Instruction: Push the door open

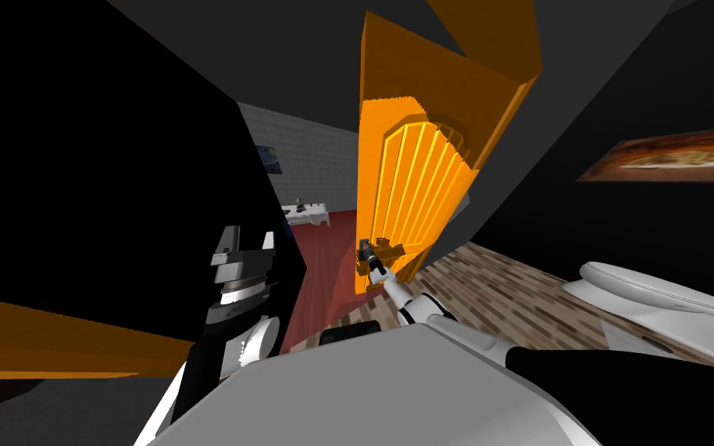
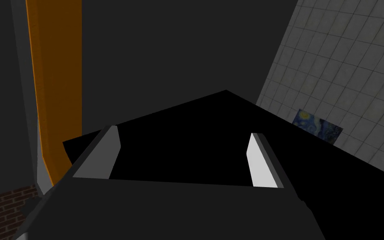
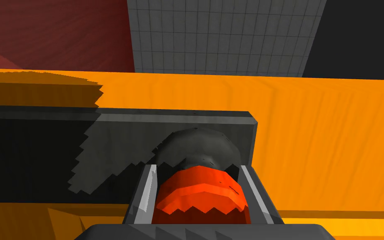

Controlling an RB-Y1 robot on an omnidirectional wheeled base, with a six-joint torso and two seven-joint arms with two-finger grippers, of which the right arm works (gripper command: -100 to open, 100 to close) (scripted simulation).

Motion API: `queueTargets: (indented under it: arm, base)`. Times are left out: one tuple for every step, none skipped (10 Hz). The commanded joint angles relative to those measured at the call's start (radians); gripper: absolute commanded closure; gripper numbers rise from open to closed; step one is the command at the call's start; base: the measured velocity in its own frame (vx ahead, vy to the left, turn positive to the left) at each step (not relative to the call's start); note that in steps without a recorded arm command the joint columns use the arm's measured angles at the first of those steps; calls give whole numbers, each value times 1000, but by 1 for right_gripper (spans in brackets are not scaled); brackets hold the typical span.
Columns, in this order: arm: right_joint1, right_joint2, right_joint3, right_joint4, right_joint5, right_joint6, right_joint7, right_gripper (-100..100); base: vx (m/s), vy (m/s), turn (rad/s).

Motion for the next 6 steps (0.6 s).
queueTargets:
  arm:
    - [-1,-17,-27,8,-8,-8,8,100]
    - [-1,-21,-40,10,-12,-8,14,100]
    - [-1,-26,-54,12,-16,-8,19,100]
    - [-1,-28,-61,13,-18,-7,22,100]
    - [-1,-33,-75,16,-23,-7,28,100]
    - [0,-37,-90,18,-27,-7,33,100]
  base:
    - [182,161,-92]
    - [186,131,-83]
    - [166,137,-78]
    - [152,144,-75]
    - [166,158,-81]
    - [162,140,-109]
